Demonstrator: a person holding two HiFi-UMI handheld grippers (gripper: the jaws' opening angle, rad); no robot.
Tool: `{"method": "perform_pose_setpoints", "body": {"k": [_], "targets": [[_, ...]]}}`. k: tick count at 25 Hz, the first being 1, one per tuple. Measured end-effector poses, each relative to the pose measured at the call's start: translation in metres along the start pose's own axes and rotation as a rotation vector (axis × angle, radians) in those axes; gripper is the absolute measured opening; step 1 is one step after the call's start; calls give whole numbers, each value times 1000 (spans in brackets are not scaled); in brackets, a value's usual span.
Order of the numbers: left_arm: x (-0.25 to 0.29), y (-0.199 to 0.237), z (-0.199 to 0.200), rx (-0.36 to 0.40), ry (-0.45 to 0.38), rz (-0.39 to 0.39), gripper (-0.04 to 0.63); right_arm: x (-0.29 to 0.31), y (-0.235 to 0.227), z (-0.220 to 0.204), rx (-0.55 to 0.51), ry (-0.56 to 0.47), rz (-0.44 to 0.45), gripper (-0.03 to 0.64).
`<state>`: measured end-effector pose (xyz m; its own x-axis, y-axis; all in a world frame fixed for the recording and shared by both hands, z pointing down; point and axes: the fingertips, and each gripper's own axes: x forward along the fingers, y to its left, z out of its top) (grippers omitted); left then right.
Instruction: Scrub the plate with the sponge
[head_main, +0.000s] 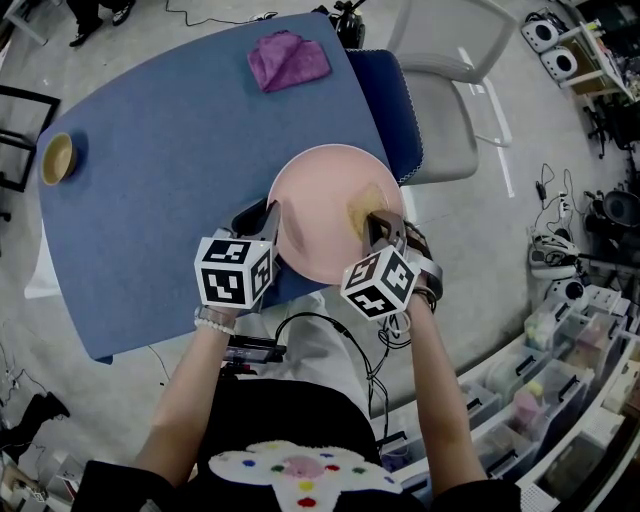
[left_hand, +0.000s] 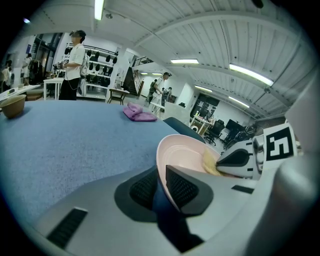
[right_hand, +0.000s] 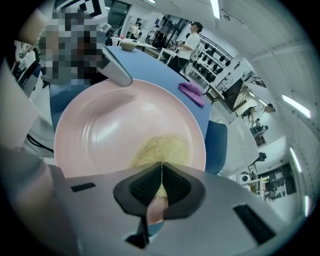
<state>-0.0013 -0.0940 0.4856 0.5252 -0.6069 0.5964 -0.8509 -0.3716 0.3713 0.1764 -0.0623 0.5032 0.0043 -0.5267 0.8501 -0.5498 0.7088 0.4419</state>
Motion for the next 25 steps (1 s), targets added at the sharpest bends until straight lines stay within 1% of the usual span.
{"method": "perform_pose_setpoints", "body": {"k": [5,10,13,18,22,25], "targets": [[1,0,1,-7,-2,-4,61,-12,26,5,-9,-19,42,11],[0,-2,0,-9,-2,-3,61,-22,51,16,1,-52,108,11],[1,-2,0,-11,-1,-5,61,-24,65,28,-2,-73,148,11],[1,-3,0,-14,-1,-6,61,-30,91,55,4,-139,230,11],[1,-2,-1,-14,-1,-8,60,-30,104,72,-21,-162,257,11],[1,-1,0,-7,-1,-6,58,-28,105,78,-46,-169,259,11]]}}
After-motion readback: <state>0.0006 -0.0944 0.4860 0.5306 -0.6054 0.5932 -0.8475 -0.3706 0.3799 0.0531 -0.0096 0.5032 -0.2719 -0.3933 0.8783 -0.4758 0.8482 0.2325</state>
